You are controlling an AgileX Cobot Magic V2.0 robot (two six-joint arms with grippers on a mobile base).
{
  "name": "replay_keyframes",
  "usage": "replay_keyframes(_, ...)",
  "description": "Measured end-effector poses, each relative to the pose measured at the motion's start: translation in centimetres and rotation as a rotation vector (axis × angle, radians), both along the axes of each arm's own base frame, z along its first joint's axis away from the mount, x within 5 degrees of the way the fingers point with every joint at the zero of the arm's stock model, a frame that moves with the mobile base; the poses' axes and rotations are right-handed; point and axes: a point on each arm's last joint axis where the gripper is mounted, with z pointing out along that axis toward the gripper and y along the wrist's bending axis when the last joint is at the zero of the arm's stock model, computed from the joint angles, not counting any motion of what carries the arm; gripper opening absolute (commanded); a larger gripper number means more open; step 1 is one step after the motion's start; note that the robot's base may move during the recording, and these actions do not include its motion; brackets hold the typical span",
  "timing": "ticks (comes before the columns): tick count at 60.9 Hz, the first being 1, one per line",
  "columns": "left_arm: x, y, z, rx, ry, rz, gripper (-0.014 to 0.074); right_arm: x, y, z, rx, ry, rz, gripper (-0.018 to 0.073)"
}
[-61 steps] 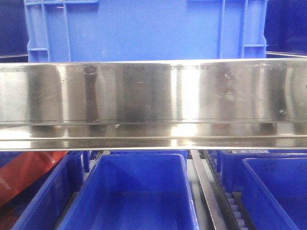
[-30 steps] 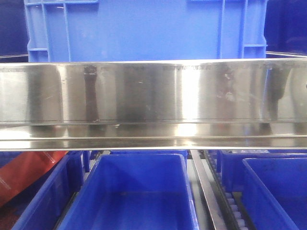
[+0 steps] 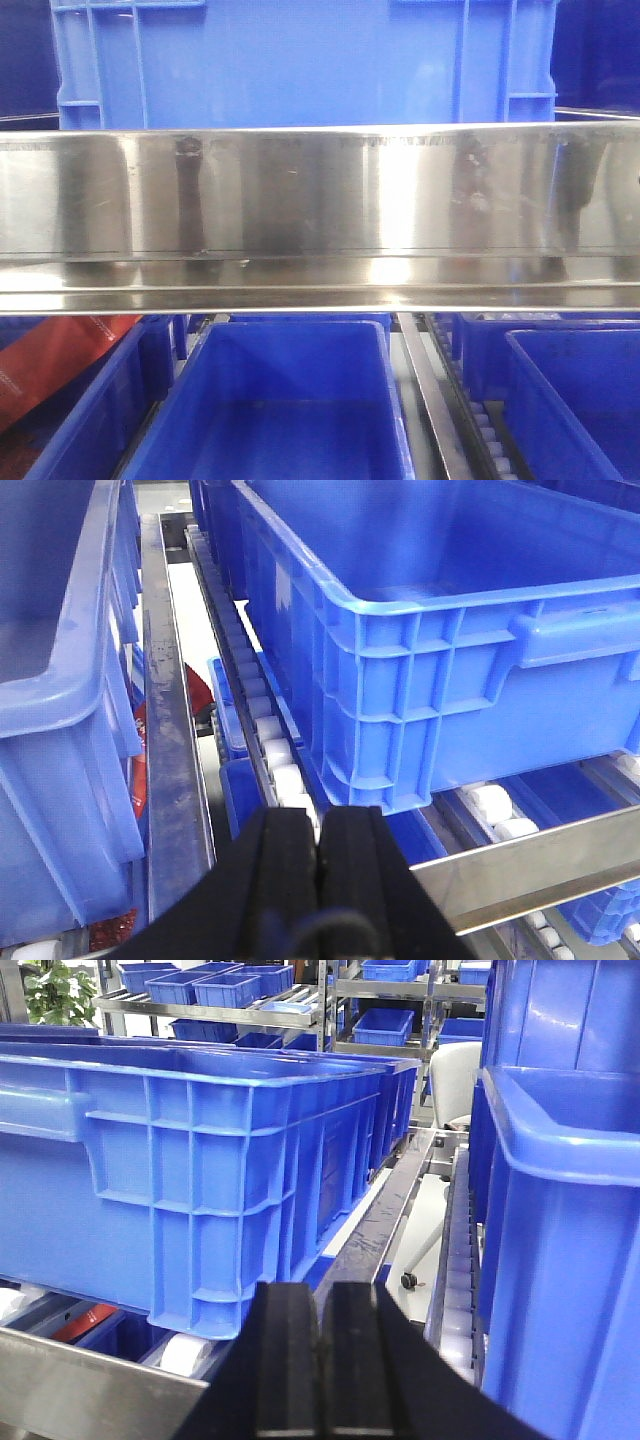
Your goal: Place cylindrical capacitor in blue bin on shelf
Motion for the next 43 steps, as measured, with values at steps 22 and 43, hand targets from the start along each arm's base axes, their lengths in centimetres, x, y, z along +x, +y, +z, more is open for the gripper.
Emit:
replay_keyframes(22,-1.1,1.2,-1.5,-0.022,-0.123,0.115,-0.0111,0.0,0.0,0.0,0.0,0.0,0.0,-0.0134)
replay_keyframes(43,-2.8,2.2,-10.7,-0.056,-0.296,0.27,-0.0111,0.0,0.0,0.0,0.0,0.0,0.0,-0.0134)
